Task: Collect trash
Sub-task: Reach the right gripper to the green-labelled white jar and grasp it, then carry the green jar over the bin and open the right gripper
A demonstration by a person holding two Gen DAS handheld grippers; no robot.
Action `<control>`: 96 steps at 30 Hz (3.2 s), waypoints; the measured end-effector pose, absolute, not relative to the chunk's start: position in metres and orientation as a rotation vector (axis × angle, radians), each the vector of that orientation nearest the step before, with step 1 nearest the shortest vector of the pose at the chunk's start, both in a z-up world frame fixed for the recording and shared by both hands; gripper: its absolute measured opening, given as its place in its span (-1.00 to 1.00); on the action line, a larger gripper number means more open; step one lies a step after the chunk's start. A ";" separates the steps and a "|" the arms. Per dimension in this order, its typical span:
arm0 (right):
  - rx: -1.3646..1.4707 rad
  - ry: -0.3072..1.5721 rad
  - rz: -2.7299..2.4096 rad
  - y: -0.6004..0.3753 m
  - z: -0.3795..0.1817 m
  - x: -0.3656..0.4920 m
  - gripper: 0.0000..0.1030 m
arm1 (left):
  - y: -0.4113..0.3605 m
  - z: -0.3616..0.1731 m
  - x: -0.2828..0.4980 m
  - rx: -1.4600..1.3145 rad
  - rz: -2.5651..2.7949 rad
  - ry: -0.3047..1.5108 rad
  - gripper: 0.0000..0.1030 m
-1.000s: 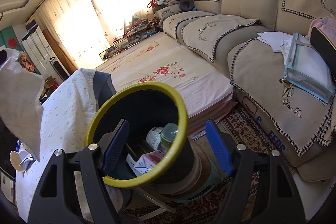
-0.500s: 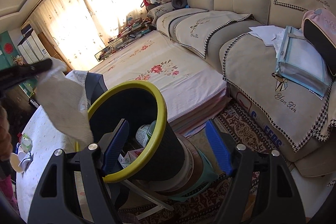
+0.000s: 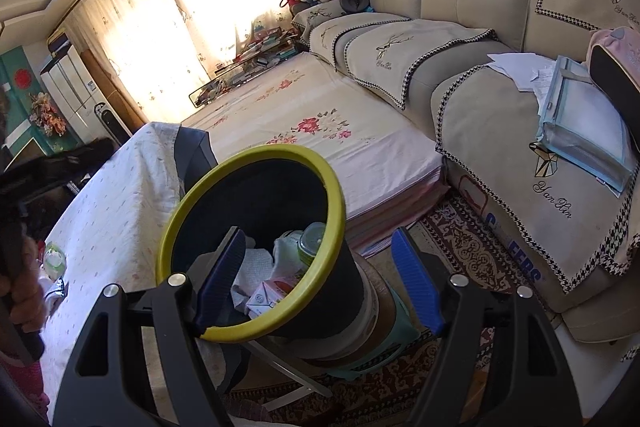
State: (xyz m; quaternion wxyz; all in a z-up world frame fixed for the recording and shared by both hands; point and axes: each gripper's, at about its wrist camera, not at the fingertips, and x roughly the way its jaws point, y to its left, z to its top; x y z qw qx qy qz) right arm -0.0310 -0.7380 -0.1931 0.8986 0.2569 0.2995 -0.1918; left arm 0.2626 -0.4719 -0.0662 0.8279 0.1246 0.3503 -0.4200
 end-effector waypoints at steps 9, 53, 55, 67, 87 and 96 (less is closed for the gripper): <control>0.444 0.674 -0.335 -0.696 -0.184 0.000 0.39 | -0.311 -0.028 0.264 0.074 -0.737 0.640 0.62; -0.125 0.854 0.423 -0.333 -0.158 0.260 0.09 | 0.014 -0.095 0.313 -0.240 -0.051 0.522 0.85; -0.132 0.863 0.422 -0.330 -0.164 0.265 0.09 | 0.013 -0.095 0.313 -0.238 -0.053 0.523 0.85; -0.060 0.860 0.402 -0.348 -0.163 0.265 -0.09 | 0.009 -0.095 0.311 -0.236 -0.054 0.522 0.85; 0.178 0.743 0.059 -0.532 -0.119 0.151 -0.08 | -0.002 -0.101 0.314 -0.189 -0.058 0.543 0.85; 0.288 0.766 -0.240 -0.628 -0.155 0.105 -0.08 | -0.010 -0.101 0.311 -0.166 -0.086 0.534 0.85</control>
